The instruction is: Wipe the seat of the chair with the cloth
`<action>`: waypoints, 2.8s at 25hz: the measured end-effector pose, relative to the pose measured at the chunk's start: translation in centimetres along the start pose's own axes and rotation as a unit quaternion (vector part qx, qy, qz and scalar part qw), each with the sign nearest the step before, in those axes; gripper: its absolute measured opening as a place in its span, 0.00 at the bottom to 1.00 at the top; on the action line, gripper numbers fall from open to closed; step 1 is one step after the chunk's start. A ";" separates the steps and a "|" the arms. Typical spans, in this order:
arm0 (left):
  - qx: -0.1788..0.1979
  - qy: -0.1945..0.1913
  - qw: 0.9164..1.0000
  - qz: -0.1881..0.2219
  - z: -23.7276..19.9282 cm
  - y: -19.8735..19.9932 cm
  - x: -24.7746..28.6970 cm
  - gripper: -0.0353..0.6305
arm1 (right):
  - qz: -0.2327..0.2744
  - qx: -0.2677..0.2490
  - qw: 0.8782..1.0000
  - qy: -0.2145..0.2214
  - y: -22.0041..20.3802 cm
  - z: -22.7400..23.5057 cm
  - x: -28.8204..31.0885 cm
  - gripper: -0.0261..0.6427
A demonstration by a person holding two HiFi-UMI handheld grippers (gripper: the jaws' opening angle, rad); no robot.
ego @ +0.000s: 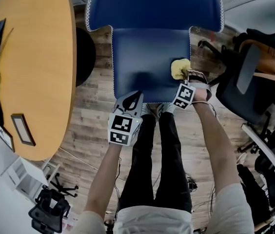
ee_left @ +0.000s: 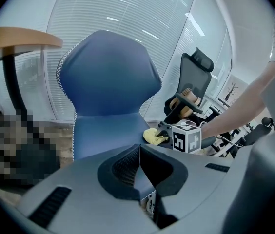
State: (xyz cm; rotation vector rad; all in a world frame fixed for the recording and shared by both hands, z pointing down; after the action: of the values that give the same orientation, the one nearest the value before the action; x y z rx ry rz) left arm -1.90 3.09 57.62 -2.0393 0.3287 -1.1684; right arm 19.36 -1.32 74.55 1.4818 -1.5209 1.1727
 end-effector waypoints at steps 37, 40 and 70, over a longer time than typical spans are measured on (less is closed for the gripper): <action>0.008 0.005 1.000 0.011 -2.3 1.8 -2.9 0.09 | 0.109 0.085 0.938 0.318 7.2 -15.7 -7.3 0.17; 0.007 0.014 1.000 0.009 -3.1 2.0 -3.5 0.09 | 0.092 0.106 0.948 0.286 8.3 -13.4 -5.8 0.17; -0.043 0.084 0.996 0.007 -7.0 7.6 0.0 0.09 | 0.063 0.047 0.935 0.347 8.6 -2.0 -0.1 0.18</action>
State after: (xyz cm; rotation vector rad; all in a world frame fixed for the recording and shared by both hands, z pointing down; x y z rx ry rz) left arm -6.67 -5.49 54.30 -2.0129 0.4822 -1.3408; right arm 10.69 -0.01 73.99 0.8736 -1.0801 1.6401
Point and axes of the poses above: the fingertips, and each gripper's own axes: x forward along the fingers, z to its right, y out of its top, the point moved 6 cm from there along -x, backward along the fingers, and after that the axes turned 8 degrees about z, right-handed, at the moved point
